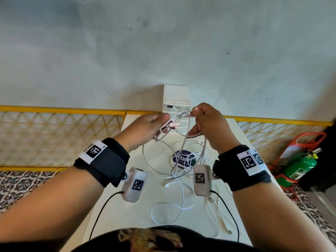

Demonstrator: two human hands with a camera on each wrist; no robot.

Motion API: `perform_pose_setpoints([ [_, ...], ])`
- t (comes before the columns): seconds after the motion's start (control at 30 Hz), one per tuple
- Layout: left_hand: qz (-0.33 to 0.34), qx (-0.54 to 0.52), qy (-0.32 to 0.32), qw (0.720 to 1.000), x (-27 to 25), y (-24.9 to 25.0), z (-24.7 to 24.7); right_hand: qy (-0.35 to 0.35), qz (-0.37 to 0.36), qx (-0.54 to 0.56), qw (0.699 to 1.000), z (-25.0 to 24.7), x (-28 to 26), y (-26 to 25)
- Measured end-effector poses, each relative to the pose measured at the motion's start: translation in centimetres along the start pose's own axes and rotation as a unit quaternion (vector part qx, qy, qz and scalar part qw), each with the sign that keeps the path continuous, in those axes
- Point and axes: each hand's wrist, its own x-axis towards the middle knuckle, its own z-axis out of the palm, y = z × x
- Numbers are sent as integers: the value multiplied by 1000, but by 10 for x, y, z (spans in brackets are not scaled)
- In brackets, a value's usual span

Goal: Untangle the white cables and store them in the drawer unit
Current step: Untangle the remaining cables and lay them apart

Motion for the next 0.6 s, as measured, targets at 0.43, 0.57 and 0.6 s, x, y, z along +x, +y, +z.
perform_pose_setpoints([
  [0.43,-192,155,248,937,-15,-90,-67,58,2,-21,998,-22,7,9],
  [0.57,-160,120,165,966,-22,-80,-40,37,-14,-1,999,-18,9,4],
  [0.6,-135,101,137,976,-25,-72,-29,32,-18,10,999,-16,9,4],
])
